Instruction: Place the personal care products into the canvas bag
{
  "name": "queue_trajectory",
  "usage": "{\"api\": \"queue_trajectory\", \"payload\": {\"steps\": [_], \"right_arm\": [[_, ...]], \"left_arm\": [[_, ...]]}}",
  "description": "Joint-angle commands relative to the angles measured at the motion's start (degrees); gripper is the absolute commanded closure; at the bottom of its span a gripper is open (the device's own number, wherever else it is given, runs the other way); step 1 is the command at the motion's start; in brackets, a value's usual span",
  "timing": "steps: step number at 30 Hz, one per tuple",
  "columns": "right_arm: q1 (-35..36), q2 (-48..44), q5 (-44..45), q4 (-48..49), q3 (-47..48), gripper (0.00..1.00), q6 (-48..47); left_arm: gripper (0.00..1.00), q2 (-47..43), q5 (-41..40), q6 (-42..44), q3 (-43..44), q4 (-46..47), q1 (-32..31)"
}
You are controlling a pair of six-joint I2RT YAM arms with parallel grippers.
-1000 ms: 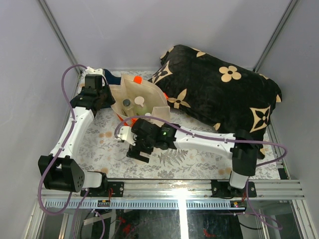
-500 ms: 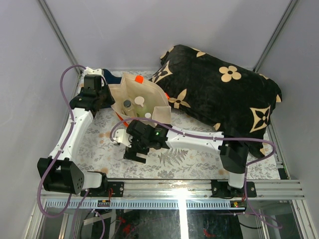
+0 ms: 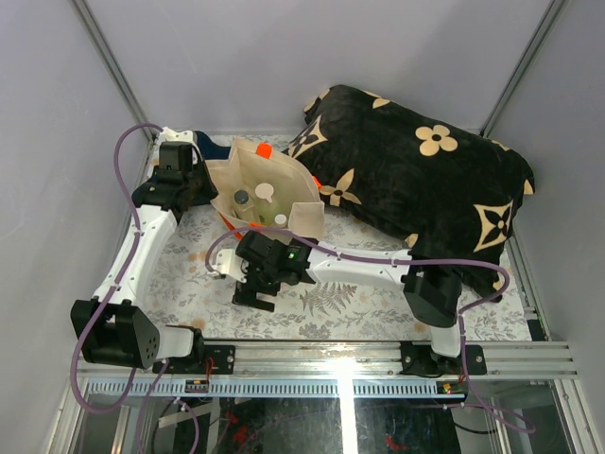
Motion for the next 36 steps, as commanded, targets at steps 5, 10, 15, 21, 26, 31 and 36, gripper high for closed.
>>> {"api": "queue_trajectory", "payload": {"steps": [5, 10, 15, 21, 26, 31, 36], "right_arm": [[0.44, 1.92, -1.97, 1.45, 3.11, 0.08, 0.02], [0.47, 2.13, -1.96, 1.30, 3.22, 0.38, 0.12], [0.34, 2.15, -1.41, 1.15, 4.23, 0.76, 0.17], [0.08, 1.20, -0.75, -0.50, 6.18, 1.00, 0.97], [-0.50, -2.06, 1.31, -2.90, 6.20, 1.00, 3.25], [-1.88, -8.14, 3.22, -4.45, 5.61, 1.00, 6.29], [-3.44, -13.64, 5.48, -7.63, 8.89, 1.00, 7.96]], "left_arm": [[1.00, -0.89, 0.19, 1.18, -0.47, 0.87, 0.09], [1.00, -0.10, 0.65, 1.27, -0.03, 0.93, 0.14], [1.00, -0.21, 0.29, 1.27, 0.09, 0.93, 0.09], [1.00, -0.99, 0.32, 0.83, -0.79, 1.41, 0.12], [1.00, -1.05, -0.89, 1.04, -0.72, 1.18, 0.14], [1.00, -0.80, -1.91, 1.36, -0.17, 0.82, 0.20], [1.00, 0.03, -1.62, 1.18, 0.06, 1.09, 0.19]]}}
